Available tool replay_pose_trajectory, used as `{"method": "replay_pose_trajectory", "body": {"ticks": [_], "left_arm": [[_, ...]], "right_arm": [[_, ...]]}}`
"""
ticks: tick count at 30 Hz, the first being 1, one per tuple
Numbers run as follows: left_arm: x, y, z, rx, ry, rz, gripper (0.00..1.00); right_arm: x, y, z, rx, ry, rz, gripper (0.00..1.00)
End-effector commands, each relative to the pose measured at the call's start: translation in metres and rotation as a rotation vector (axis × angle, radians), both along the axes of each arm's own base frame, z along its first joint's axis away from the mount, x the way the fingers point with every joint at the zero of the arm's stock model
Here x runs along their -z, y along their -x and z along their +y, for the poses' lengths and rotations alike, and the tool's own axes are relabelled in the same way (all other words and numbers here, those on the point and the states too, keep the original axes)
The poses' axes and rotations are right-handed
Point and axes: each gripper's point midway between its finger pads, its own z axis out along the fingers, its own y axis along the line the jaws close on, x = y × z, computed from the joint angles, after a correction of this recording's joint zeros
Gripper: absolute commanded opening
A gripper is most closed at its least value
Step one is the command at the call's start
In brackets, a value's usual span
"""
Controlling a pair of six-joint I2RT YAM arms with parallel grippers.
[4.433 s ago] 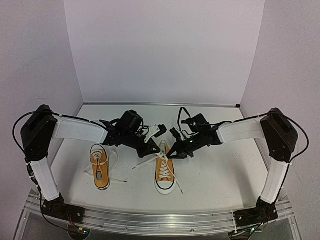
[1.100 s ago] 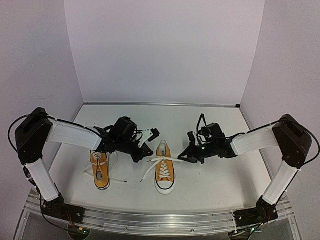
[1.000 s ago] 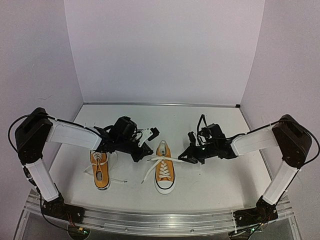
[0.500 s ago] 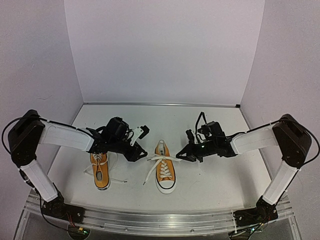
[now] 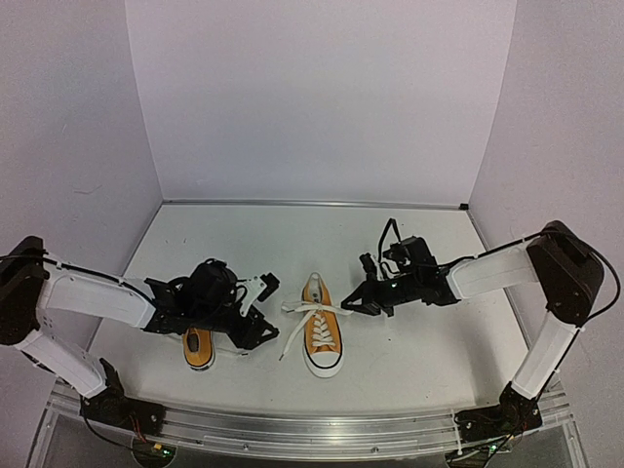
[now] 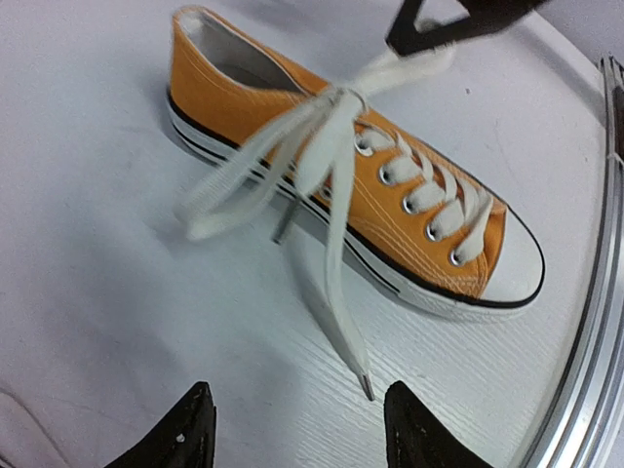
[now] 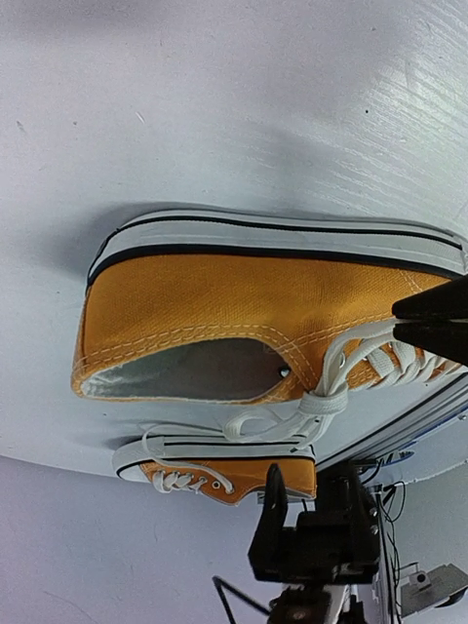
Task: Tie the shoes
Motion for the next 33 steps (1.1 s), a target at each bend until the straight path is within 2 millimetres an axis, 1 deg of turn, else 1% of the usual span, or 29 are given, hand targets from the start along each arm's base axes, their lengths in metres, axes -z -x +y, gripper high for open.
{"method": "replay_pose_trajectory", "body": {"ticks": [1, 6, 10, 12, 13, 14, 15, 16, 18, 19, 24, 27, 28, 30, 33], "left_arm": [[0.021, 0.004, -0.015, -0.001, -0.032, 0.03, 0.59], [0.039, 0.006, -0.033, 0.029, -0.04, 0.058, 0.59], [0.049, 0.007, -0.049, 0.062, -0.045, 0.065, 0.55], [0.05, 0.009, -0.055, 0.078, -0.034, 0.071, 0.52], [0.049, 0.01, -0.059, 0.09, -0.03, 0.072, 0.49], [0.048, 0.012, -0.064, 0.104, -0.026, 0.071, 0.42], [0.046, 0.015, -0.068, 0.119, -0.022, 0.069, 0.34], [0.042, 0.016, -0.072, 0.132, -0.022, 0.061, 0.24], [0.029, 0.023, -0.078, 0.164, -0.011, 0.035, 0.04], [0.017, 0.026, -0.082, 0.176, 0.005, 0.015, 0.01], [-0.035, 0.05, -0.103, 0.262, 0.076, -0.072, 0.0], [-0.055, 0.055, -0.116, 0.3, 0.126, -0.084, 0.0], [-0.059, 0.055, -0.122, 0.31, 0.138, -0.086, 0.0], [-0.056, 0.053, -0.133, 0.325, 0.138, -0.084, 0.0], [-0.042, 0.046, -0.154, 0.345, 0.115, -0.068, 0.0]], "right_arm": [[-0.012, -0.004, 0.011, -0.023, -0.033, -0.027, 0.0], [-0.013, -0.003, 0.011, -0.022, -0.033, -0.026, 0.0], [-0.011, -0.002, 0.011, -0.023, -0.029, -0.023, 0.0], [-0.01, -0.001, 0.011, -0.024, -0.029, -0.021, 0.0], [-0.01, -0.001, 0.011, -0.024, -0.029, -0.021, 0.01], [-0.01, -0.002, 0.012, -0.024, -0.03, -0.021, 0.01], [-0.011, -0.002, 0.012, -0.024, -0.03, -0.021, 0.01], [-0.011, -0.002, 0.012, -0.025, -0.032, -0.022, 0.01], [-0.013, -0.003, 0.013, -0.026, -0.035, -0.022, 0.02], [-0.013, -0.003, 0.013, -0.026, -0.036, -0.023, 0.03], [-0.016, -0.004, 0.014, -0.025, -0.039, -0.027, 0.04], [-0.014, -0.004, 0.014, -0.026, -0.037, -0.024, 0.03], [-0.014, -0.005, 0.014, -0.026, -0.038, -0.026, 0.03], [-0.015, -0.005, 0.015, -0.026, -0.038, -0.026, 0.03], [-0.014, -0.006, 0.016, -0.027, -0.04, -0.025, 0.02]]}}
